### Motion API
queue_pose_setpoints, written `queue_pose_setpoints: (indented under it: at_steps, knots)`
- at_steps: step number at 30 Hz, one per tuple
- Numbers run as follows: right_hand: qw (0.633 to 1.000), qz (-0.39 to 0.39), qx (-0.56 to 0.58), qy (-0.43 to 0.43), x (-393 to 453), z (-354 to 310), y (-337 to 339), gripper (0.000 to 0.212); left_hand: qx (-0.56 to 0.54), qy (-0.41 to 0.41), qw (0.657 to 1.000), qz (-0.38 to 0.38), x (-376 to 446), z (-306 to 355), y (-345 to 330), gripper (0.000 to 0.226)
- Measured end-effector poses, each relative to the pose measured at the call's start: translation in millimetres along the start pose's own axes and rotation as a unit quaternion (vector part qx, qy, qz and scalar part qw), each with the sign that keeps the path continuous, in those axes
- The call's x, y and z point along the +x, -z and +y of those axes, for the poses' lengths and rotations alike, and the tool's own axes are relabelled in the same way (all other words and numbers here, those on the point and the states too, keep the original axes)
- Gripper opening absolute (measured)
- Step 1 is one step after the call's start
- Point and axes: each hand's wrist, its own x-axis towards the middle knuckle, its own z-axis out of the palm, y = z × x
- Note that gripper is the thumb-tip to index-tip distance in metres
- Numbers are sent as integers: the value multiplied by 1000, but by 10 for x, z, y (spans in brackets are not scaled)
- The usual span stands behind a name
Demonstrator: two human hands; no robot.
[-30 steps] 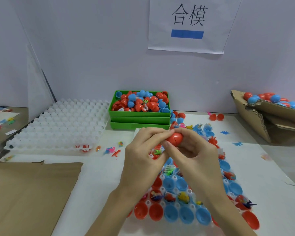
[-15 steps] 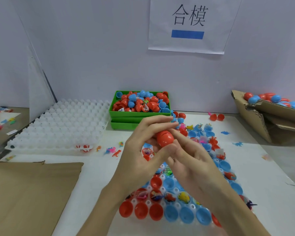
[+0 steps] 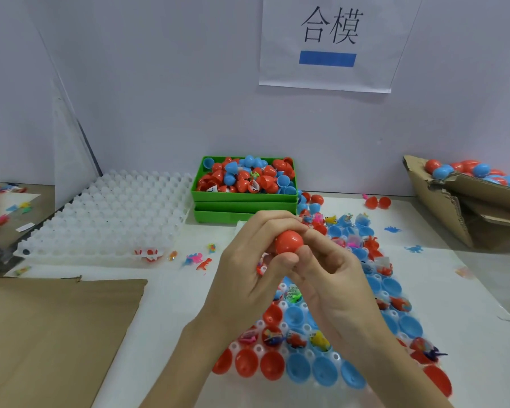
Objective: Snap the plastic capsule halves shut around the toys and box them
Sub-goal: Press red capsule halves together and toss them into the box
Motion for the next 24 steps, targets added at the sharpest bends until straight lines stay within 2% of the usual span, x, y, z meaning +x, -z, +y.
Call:
queue_pose_setpoints:
  at_steps: [4, 9, 13, 16, 20, 24]
  knots:
    - [1000, 8, -20, 15, 1, -28, 3, 59, -79, 28, 996, -4, -8, 81, -88, 46]
    - [996, 4, -69, 63, -2, -128, 13, 31, -163, 91, 981, -48, -25, 86, -51, 37]
    - [986, -18, -124, 113, -19, -186, -2, 33, -211, 105, 968, -89, -57, 96, -42, 42]
    - [982, 0, -131, 133, -29, -183, 6, 40, -215, 102, 967, -92, -72, 111, -64, 48]
    - [970, 43, -173, 165, -16, -153, 41, 34, -185, 83, 977, -58, -46, 104, -123, 46]
    - [946, 96, -250, 181, 11, -85, 93, 36, -140, 106, 983, 55, -35, 94, -113, 26]
